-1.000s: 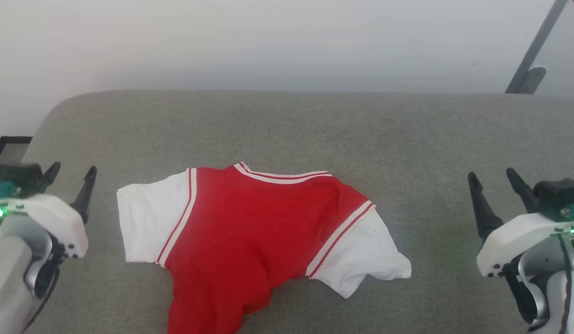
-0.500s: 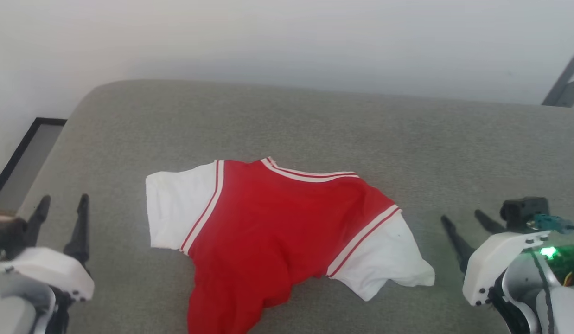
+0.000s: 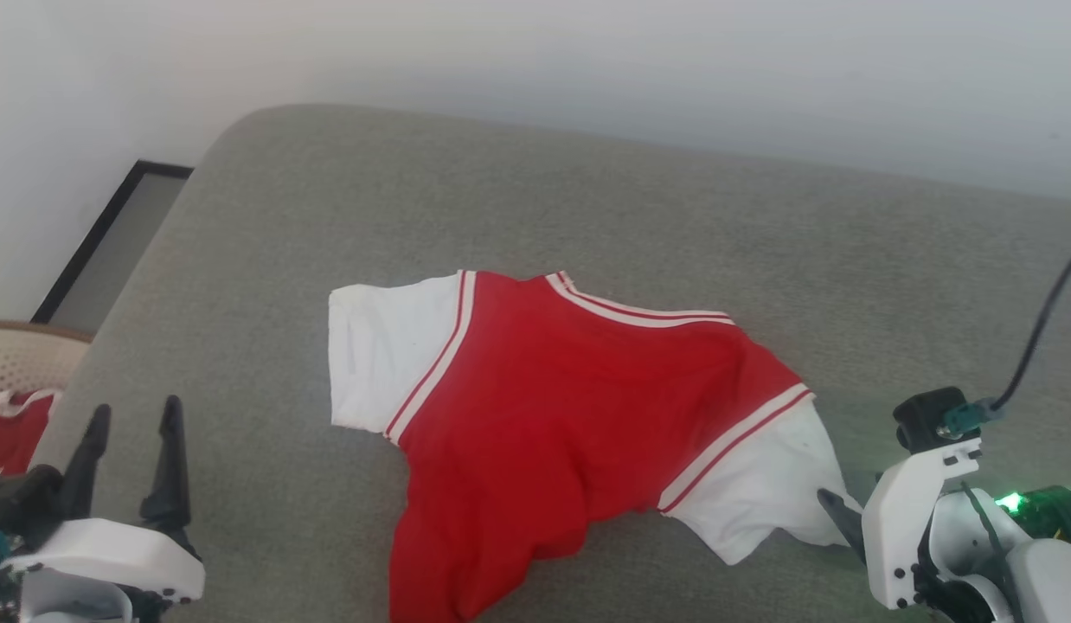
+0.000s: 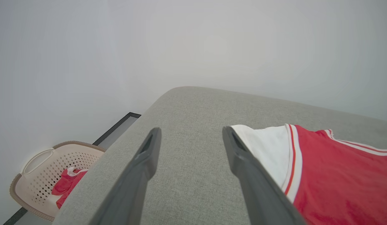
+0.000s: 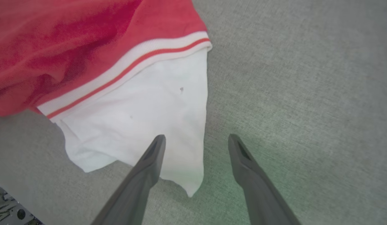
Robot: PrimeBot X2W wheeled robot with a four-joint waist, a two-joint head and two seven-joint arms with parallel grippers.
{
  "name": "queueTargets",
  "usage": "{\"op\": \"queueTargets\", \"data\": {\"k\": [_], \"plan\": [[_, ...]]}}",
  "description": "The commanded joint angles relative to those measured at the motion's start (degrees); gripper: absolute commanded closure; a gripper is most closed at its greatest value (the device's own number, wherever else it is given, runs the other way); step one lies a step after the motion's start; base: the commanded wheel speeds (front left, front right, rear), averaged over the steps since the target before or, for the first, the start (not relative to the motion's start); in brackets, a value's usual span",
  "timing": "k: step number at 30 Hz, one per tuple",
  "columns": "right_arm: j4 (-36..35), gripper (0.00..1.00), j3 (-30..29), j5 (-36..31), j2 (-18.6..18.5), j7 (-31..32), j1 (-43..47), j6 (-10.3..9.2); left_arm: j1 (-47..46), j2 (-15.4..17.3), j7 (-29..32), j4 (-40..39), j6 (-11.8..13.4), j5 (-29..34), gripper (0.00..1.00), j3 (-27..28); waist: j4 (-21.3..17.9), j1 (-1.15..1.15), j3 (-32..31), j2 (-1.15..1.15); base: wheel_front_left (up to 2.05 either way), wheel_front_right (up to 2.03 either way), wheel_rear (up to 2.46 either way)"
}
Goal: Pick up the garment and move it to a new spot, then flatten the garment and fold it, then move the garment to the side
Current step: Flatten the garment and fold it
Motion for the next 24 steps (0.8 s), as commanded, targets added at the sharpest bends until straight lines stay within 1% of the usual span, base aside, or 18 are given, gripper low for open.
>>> {"op": "queueTargets", "data": {"k": [1, 4, 5, 11, 12, 13, 19, 21, 24], "plan": [[0.45, 0.0, 0.54, -0.34, -0.68, 1.24, -0.78, 0.01, 0.73, -0.94, -0.24, -0.12, -0.68, 1.5, 0.0, 0.68, 1.08, 0.0, 0.8, 0.0, 0.0, 0.0, 0.0], [1.46, 0.0, 0.95, -0.77, -0.76, 3.26, -1.42, 0.01, 1.03, -3.02, -0.24, -0.17, -2.04, 2.44, 0.0, 2.2, 2.2, 0.0, 1.72, 0.0, 0.0, 0.0, 0.0], [2.5, 0.0, 1.49, -0.89, -0.9, 4.58, -2.14, 0.01, 0.97, -4.52, -0.24, 0.11, -2.83, 3.05, 0.0, 3.09, 2.97, 0.0, 2.53, 0.0, 0.0, 0.0, 0.0], [7.46, 0.0, 5.02, -1.86, -1.4, 6.8, -4.3, 0.01, -0.22, -8.07, -0.24, 1.49, -5.54, 5.36, 0.0, 5.44, 4.58, 0.0, 4.32, 0.0, 0.0, 0.0, 0.0], [8.1, 0.61, 5.82, -2.11, -1.62, 6.86, -4.69, 0.01, -0.5, -8.7, -0.24, 1.75, -6.01, 5.54, 0.0, 5.82, 4.74, 0.0, 4.46, 0.0, 0.0, 0.0, 0.0], [8.84, 1.0, 6.64, -1.9, -1.69, 7.09, -5.06, 0.01, -0.73, -9.03, -0.24, 2.01, -6.4, 6.09, 0.0, 6.19, 4.84, 0.0, 4.58, 0.0, 0.0, 0.0, 0.0], [11.07, 1.0, 7.06, -0.81, -3.49, 5.96, -6.68, -0.01, -1.08, -11.34, -0.25, 3.01, -8.62, 8.13, 0.0, 8.95, 4.54, 0.0, 4.87, 0.0, 0.0, 0.0, 0.0], [10.96, 1.0, 6.76, -0.55, -3.93, 5.77, -6.95, -0.06, -1.07, -11.53, -0.25, 3.12, -8.96, 8.61, 0.0, 9.36, 4.34, 0.0, 4.92, 0.0, 0.0, 0.0, 0.0], [10.1, 1.0, 6.23, 0.2, -6.32, 6.35, -7.48, -0.14, -1.17, -12.3, -0.25, 3.39, -9.71, 9.43, 0.0, 10.59, 3.56, 0.0, 5.01, 0.0, 0.0, 0.0, 0.0]]}}
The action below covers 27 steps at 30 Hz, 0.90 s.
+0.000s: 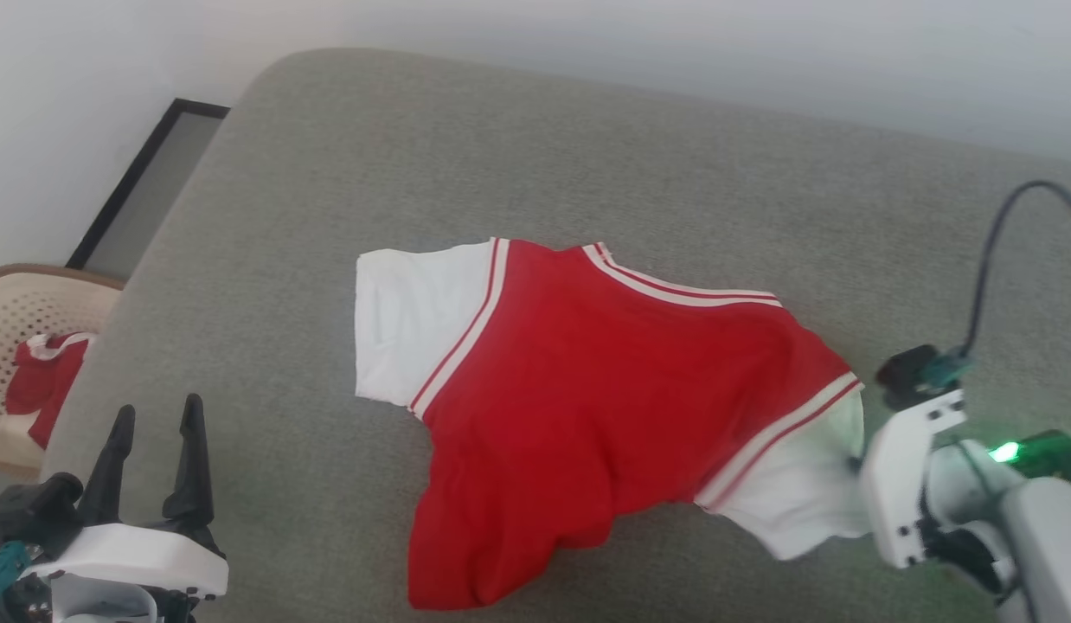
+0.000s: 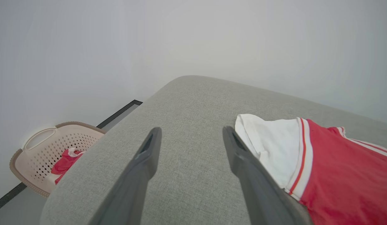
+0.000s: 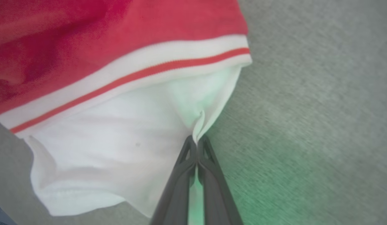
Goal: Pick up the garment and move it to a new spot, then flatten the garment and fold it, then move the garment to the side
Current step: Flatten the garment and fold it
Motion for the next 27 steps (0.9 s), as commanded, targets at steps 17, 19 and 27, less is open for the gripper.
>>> {"op": "queueTargets", "data": {"k": [17, 19, 27], "plan": [[-1.35, 1.0, -9.53, 3.14, -12.7, 3.97, 0.26, -0.21, -3.12, -2.59, -0.25, 0.99, -3.43, 3.45, 0.0, 3.48, -3.08, 0.0, 1.9, 0.0, 0.0, 0.0, 0.0], [0.08, 1.0, -10.39, 3.46, -11.71, 3.57, -0.5, -0.21, -3.34, -2.74, -0.25, 1.28, -3.57, 3.91, 0.0, 3.29, -3.2, 0.0, 2.08, 0.0, 0.0, 0.0, 0.0], [6.02, 0.0, -9.17, 3.32, -8.4, 0.44, -3.29, -0.16, -4.38, -1.8, -0.25, 2.5, -4.05, 4.63, 0.0, 2.04, -4.1, 0.0, 0.82, 0.0, 0.0, 0.0, 0.0]]}}
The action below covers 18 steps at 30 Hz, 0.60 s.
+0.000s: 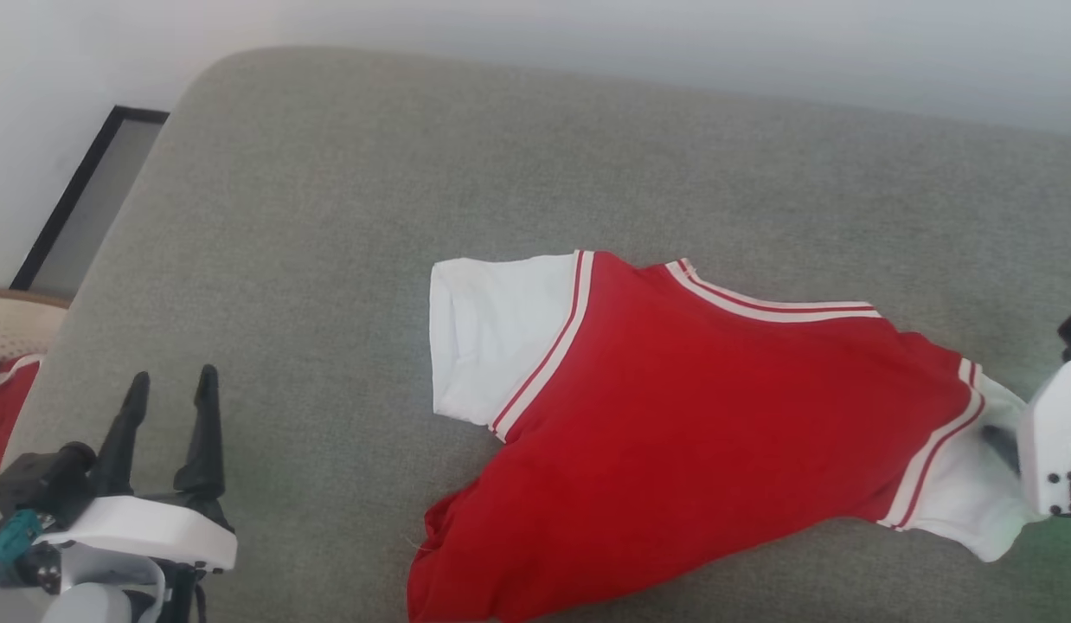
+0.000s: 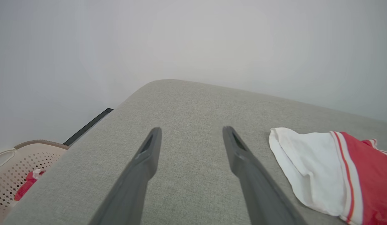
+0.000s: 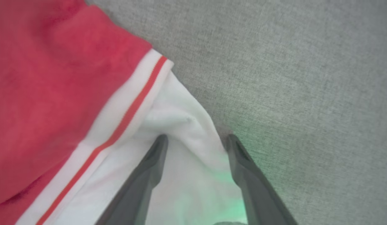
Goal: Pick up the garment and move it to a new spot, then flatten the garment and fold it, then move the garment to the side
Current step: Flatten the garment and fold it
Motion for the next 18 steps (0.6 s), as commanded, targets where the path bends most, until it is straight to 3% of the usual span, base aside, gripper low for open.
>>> {"op": "queueTargets", "data": {"k": [1, 9, 18], "plan": [[0.73, 0.0, 0.43, -0.11, 0.6, -0.61, -0.41, 0.02, -0.52, 0.52, -0.25, 0.13, -0.26, 0.23, 0.0, -0.2, -0.52, 0.0, -0.7, 0.0, 0.0, 0.0, 0.0], [0.47, 0.0, 0.35, 0.57, 1.92, -6.37, 0.15, 0.02, -1.3, 4.56, 0.59, 0.37, -0.3, -1.15, 0.0, -3.17, -3.85, 0.0, -4.73, 0.0, 0.0, 0.0, 0.0], [-5.42, 0.0, -1.88, -0.87, 5.27, -15.74, 2.54, 0.02, -2.65, 9.41, 4.5, -1.38, -0.33, -2.92, 0.0, -7.71, -8.43, 0.0, -8.12, 0.0, 0.0, 0.0, 0.0]]}}
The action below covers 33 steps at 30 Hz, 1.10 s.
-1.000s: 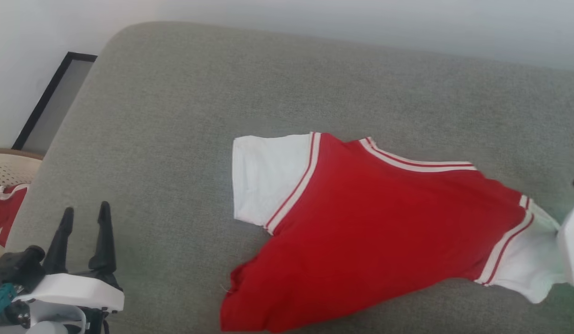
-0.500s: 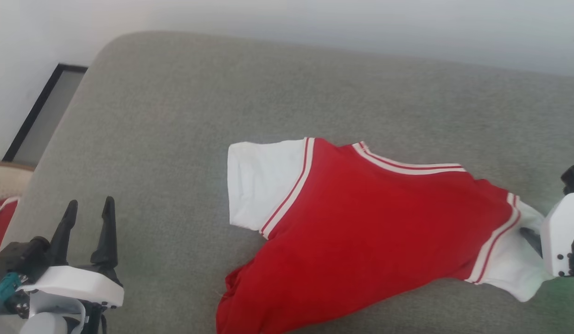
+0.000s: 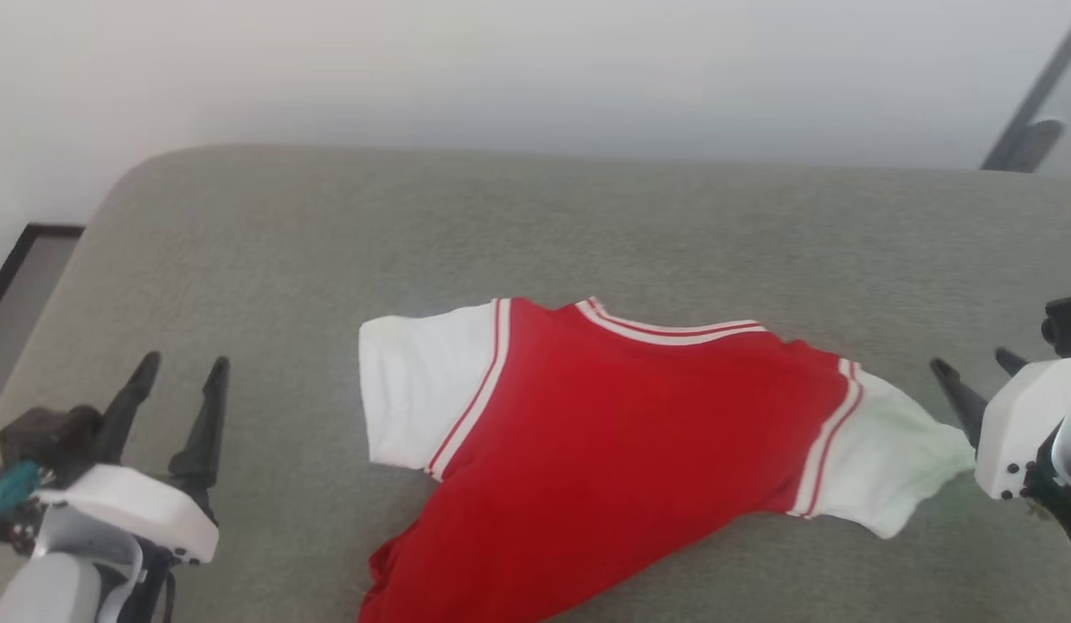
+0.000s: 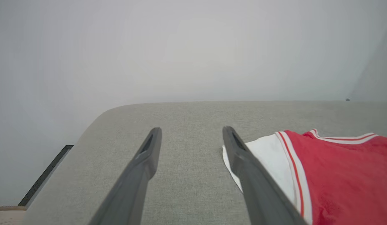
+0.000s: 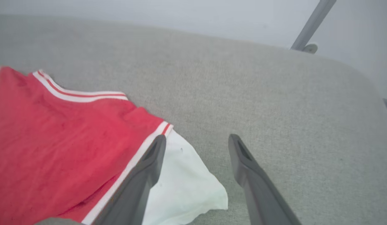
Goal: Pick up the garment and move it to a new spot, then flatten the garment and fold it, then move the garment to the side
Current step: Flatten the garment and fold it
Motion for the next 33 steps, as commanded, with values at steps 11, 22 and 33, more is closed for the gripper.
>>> {"op": "queueTargets", "data": {"k": [11, 22, 33], "plan": [[-9.94, 0.0, -8.34, -7.83, 8.19, -16.54, 4.01, 0.01, -6.71, 6.55, 9.03, 0.13, -0.15, -5.79, 0.0, -8.42, -7.86, 0.0, -2.72, 0.0, 0.0, 0.0, 0.0], [-16.6, 0.0, -12.45, -14.32, 16.9, -22.03, 5.51, 0.01, -19.62, 10.58, 24.71, 9.14, -0.12, -14.62, 0.0, -18.41, -13.6, 0.0, 1.0, 0.0, 0.0, 0.0, 0.0], [-18.13, 0.0, -11.26, -14.09, 19.3, -21.78, 3.75, 0.01, -31.89, 10.4, 44.35, 25.92, 1.33, -16.71, 0.0, -24.57, -17.41, 0.0, 7.46, 0.0, 0.0, 0.0, 0.0]]}}
